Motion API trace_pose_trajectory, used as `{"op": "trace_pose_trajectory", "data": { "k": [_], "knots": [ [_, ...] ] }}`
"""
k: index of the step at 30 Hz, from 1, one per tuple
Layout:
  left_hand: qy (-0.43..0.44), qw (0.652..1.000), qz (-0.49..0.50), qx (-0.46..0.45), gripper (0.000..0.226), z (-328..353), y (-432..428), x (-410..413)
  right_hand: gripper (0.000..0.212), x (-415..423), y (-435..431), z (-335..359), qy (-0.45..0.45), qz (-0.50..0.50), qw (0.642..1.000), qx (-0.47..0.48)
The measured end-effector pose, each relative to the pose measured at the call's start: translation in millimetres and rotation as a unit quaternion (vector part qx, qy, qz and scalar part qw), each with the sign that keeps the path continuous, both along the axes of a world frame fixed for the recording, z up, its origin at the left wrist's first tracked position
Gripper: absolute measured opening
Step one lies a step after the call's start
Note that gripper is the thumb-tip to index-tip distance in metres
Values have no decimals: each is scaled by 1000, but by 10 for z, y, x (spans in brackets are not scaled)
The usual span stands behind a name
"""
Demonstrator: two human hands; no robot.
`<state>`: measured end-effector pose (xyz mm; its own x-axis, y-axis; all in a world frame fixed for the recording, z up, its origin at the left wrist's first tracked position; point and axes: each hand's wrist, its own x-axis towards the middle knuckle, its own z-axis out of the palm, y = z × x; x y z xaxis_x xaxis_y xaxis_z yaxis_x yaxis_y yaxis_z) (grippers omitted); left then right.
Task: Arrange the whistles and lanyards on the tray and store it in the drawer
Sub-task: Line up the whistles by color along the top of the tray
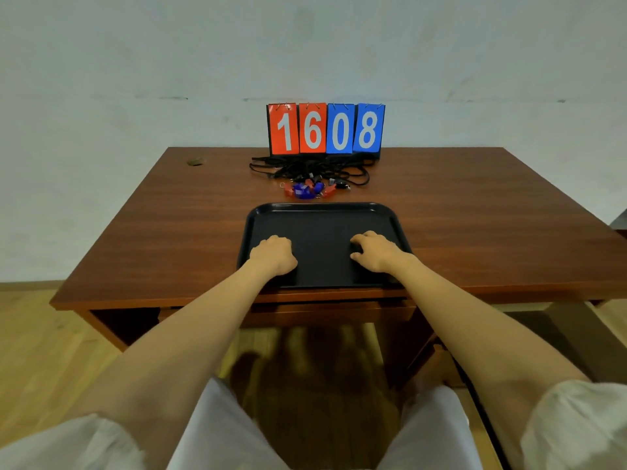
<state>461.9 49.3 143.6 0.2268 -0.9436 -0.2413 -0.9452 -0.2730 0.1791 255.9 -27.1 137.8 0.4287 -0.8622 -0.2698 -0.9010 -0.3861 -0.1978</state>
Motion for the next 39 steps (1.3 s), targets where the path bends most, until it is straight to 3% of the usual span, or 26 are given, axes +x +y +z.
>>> {"op": "trace_pose_trajectory", "data": {
  "k": [4, 12, 17, 22, 28, 34, 39],
  "knots": [
    [30, 999, 18, 18, 26, 149, -385, 75, 48, 123, -391, 204, 1, 28, 1000, 3],
    [84, 990, 16, -112, 32, 306, -1603, 375, 52, 677, -1515, 350, -119, 26, 990, -69],
    [107, 991, 31, -75, 46, 232, -2095, 654, 48, 1065, -1935, 179, -151, 61, 983, -83],
    [148, 988, 29, -43, 53, 100, -2287, 759, 50, 1264, -2054, 115, -120, 137, 981, -70],
    [52, 998, -17, -35, 36, -11, -2418, 659, 46, 1322, -1977, -26, -77, 68, 992, -73],
    [-12, 997, -15, -79, 33, -66, -2359, 635, 43, 1279, -1881, -53, -88, 54, 991, -88],
    [63, 973, 26, -219, 26, 131, -2172, 654, 32, 1228, -1861, 3, -141, 37, 982, -119]
  ]
}}
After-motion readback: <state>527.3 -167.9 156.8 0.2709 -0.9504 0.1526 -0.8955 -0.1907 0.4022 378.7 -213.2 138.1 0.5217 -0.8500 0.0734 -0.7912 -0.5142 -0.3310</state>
